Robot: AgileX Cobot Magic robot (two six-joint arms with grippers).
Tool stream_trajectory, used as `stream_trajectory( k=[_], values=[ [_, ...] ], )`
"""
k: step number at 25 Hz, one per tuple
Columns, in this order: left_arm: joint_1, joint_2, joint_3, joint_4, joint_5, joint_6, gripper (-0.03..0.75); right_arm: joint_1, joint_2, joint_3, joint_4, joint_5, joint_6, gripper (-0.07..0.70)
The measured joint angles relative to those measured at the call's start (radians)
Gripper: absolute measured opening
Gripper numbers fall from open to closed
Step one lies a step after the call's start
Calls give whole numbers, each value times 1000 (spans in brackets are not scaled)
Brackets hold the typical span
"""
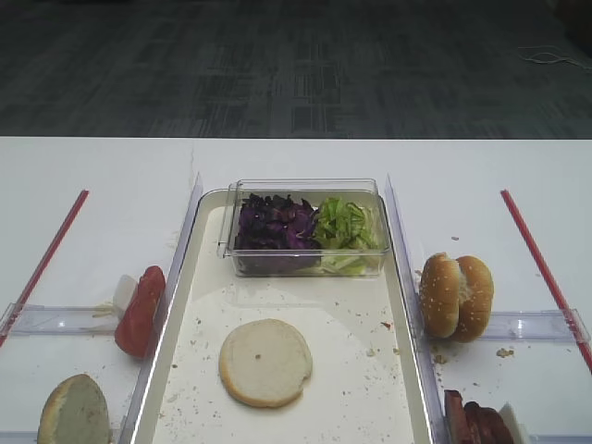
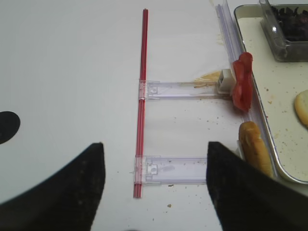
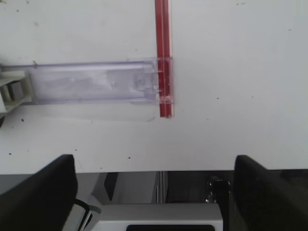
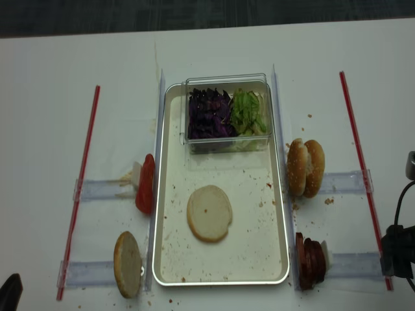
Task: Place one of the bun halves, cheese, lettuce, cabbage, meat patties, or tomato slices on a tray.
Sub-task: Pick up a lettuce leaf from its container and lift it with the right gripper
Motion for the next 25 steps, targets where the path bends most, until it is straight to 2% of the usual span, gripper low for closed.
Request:
stream_trajectory(
  k=[11,18,25],
  values=[
    [0,0,0,0,0,0,453,0,216,-201,2,-3,0,678],
    [0,0,0,0,0,0,453,0,385,-378,2,-5,-2,678],
    [0,0,0,0,0,0,453,0,611,-609,8,-3,-2,678]
  ],
)
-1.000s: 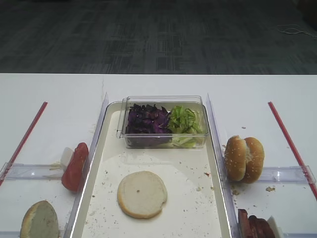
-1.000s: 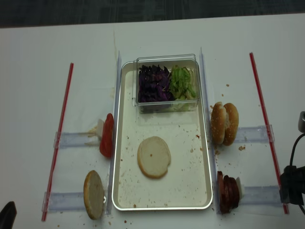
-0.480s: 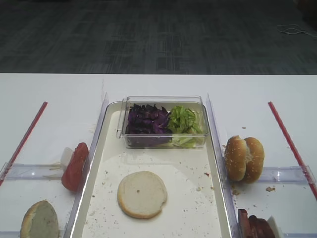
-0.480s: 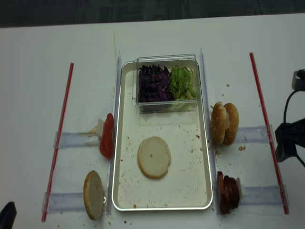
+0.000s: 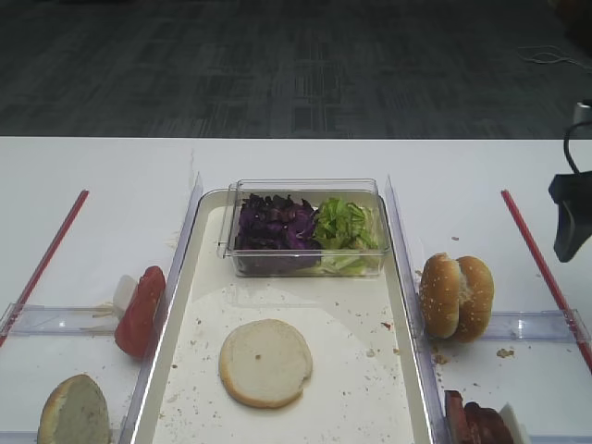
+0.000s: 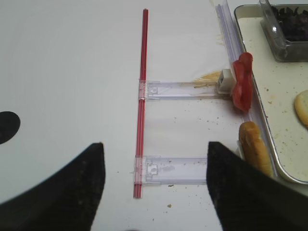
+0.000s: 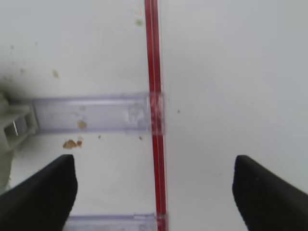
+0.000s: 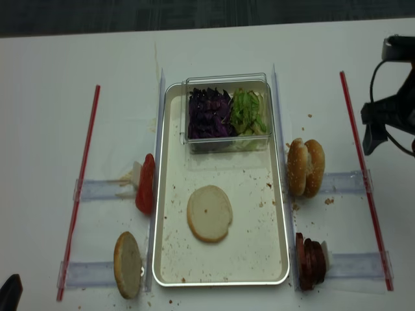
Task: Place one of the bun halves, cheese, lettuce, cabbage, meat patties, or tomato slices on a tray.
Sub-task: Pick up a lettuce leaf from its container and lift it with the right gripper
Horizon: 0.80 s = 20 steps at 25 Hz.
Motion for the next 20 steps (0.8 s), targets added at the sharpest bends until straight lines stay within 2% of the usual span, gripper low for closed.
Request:
stream_trajectory(
  k=[6,12,16,20],
  values=[
    [0,0,0,0,0,0,453,0,209,-253,30,37,-4,678],
    [0,0,0,0,0,0,453,0,394,-477,65,101,-2,678],
    [0,0,0,0,0,0,453,0,463,-568,73,117,6,678],
    [0,0,0,0,0,0,453,2,480,-606,77,124,15,678]
  ],
)
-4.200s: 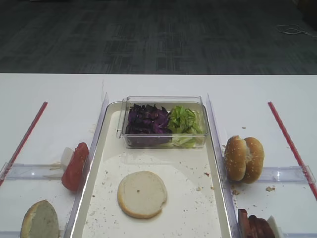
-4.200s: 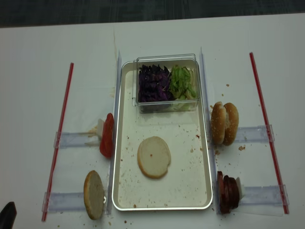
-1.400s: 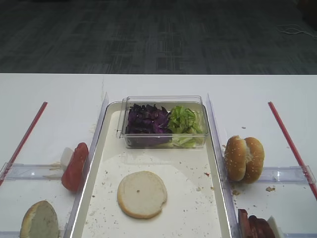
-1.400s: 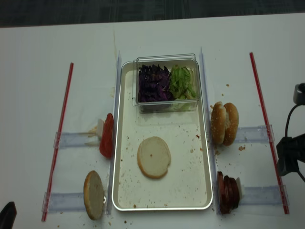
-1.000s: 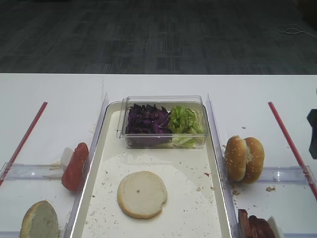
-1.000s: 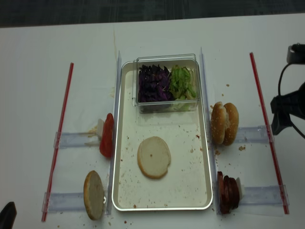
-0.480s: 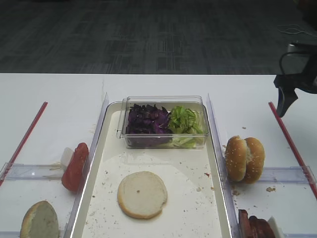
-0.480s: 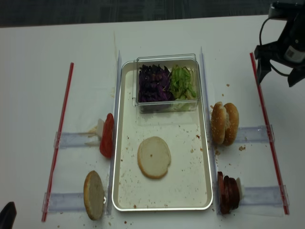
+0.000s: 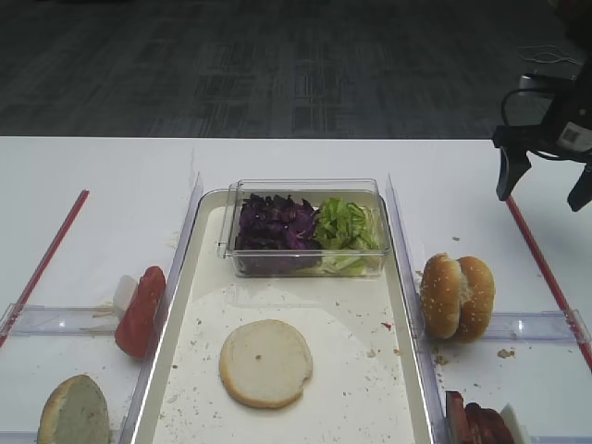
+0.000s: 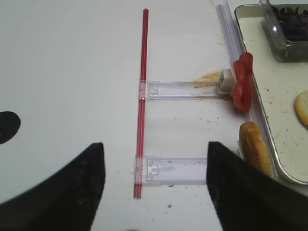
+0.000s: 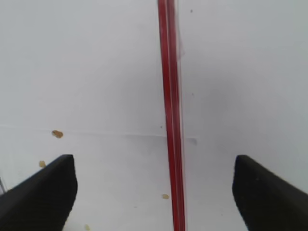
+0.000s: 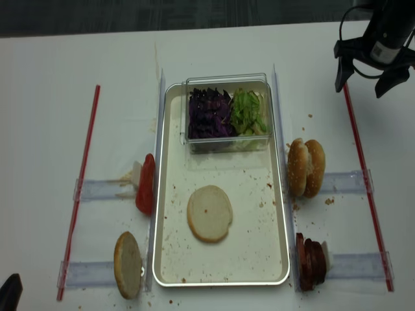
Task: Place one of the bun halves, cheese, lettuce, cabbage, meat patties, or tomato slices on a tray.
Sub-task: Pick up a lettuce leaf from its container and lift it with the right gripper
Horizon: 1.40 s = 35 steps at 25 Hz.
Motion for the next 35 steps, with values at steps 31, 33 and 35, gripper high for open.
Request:
stream_trajectory(
  k=[31,33,35],
  values=[
    [0,0,0,0,0,0,453,519,2,-134,-36,-14,1,632],
    [0,0,0,0,0,0,453,537,2,-134,-38,-38,1,631],
    [0,0,0,0,0,0,453,547,8,-134,-38,-54,1,631]
  ],
)
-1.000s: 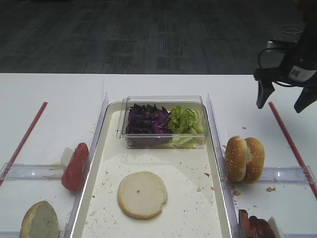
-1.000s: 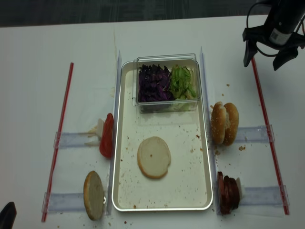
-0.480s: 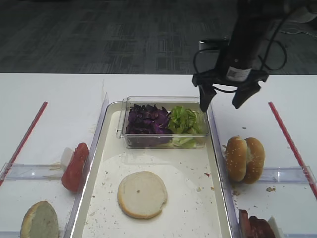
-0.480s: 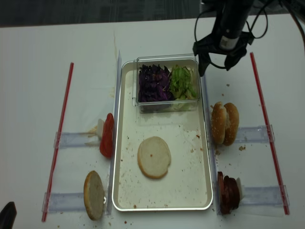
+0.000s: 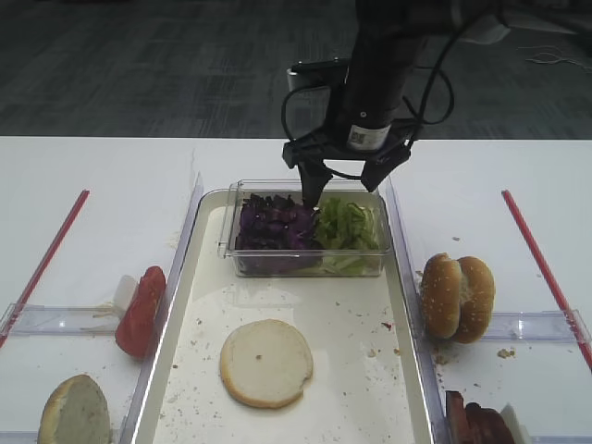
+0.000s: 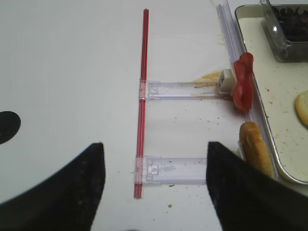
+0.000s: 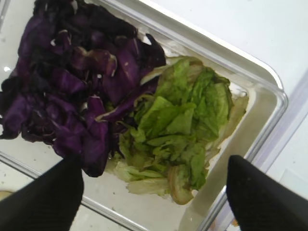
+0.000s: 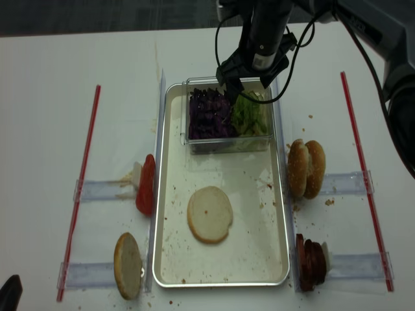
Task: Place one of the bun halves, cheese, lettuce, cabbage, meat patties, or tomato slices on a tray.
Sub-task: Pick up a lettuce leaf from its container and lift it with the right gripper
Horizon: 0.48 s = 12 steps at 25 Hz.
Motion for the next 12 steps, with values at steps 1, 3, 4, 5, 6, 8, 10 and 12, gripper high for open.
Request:
stream_trajectory(
  k=[1,3,4,5,6,8,10,12],
  values=[
    [0,0,0,0,0,0,453,2,6,0,0,-5,0,631],
    [0,0,0,0,0,0,453,2,20,0,-4,-7,-4,631],
    [0,0,0,0,0,0,453,2,29,0,-6,-11,-8,631],
    [0,0,0,0,0,0,453,2,38,0,-6,-13,-10,631],
    [0,0,0,0,0,0,453,2,48,0,-7,-18,-10,631],
    [0,0,0,0,0,0,453,2,67,0,-9,-28,-11,630],
    [0,0,0,0,0,0,453,2,83,0,-9,-37,-11,614],
    [0,0,0,0,0,0,453,2,94,0,-9,-42,-12,587]
  ],
)
